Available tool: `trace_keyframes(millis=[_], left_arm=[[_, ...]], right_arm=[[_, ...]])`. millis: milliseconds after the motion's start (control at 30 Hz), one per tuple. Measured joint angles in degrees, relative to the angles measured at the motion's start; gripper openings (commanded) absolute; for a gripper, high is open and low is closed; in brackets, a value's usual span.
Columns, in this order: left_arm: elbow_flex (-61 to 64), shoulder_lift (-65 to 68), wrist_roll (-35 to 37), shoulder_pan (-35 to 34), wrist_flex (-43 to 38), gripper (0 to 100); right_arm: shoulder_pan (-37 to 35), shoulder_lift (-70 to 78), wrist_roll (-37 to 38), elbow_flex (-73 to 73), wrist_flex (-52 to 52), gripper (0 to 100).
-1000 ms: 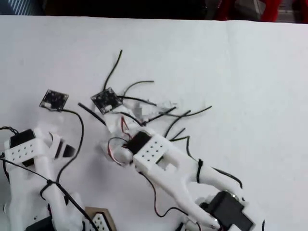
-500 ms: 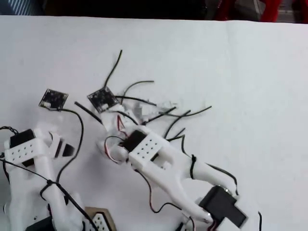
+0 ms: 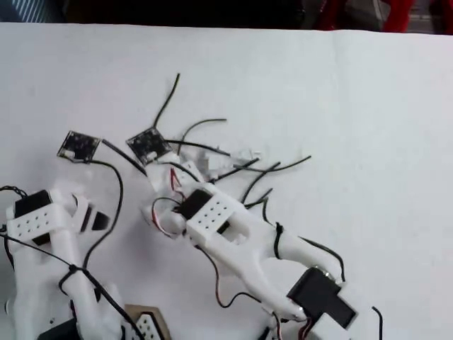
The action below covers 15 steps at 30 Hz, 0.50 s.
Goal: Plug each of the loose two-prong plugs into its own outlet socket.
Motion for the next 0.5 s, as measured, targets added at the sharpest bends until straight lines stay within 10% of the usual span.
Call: trace_keyframes(millis=[500], left_arm=[[0.4,0.0,0.0,0.0,0.0,28]], right_arm=[[-1.8,3.7,3.3,0.4,-0.1,1.7]])
